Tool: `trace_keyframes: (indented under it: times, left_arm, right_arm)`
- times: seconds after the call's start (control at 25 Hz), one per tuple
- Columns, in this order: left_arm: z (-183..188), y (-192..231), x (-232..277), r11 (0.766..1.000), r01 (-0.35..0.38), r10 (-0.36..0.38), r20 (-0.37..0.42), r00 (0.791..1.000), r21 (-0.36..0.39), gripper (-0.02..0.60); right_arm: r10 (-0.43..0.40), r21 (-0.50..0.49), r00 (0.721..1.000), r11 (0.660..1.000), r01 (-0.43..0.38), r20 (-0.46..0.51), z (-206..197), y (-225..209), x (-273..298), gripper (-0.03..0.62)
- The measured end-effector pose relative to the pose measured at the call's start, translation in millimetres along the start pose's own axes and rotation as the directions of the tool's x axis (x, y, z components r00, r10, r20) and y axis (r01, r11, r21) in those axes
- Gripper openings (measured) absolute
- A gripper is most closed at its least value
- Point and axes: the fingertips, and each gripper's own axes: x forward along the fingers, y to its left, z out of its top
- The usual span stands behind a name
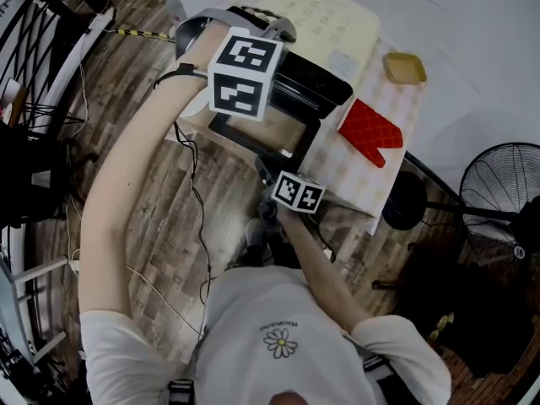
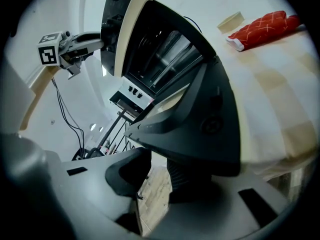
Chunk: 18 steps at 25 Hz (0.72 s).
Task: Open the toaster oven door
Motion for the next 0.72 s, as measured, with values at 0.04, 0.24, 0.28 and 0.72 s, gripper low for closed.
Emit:
trace_keyframes:
  times: [0.04,0.24,0.28,0.72]
  left_arm:
    - [0.2,-0.2,0.5,1.0,0.001,-0.001,0.0,1.0,0.0,0.172]
    - [-0.2,-0.5,-1.2,1.0,-0.001,0.001,-0.003,1.0,0.001,0.172]
    - [-0.4,-0.6,-1.5,1.0,-0.003,0.003,-0.001,1.0,-0.001,0.172]
    - [0.1,-0.6,-2.2,1.0,-0.024,0.023,-0.028,0.999,-0.01,0.171]
  right_arm:
    - [-0.002,0.005,1.0,1.0,0.002,0.001,-0.6,-0.8,-0.3,0.089]
    - [-0.021,-0.003,1.0,1.0,0.021,-0.015,-6.3,-4.3,-4.8,0.06]
    - [-0.03,-0.01,0.999,1.0,0.03,-0.02,-8.6,-5.8,-6.4,0.06]
    - [-0.065,-0.039,0.997,0.997,0.063,-0.029,-21.4,-14.1,-32.2,0.055]
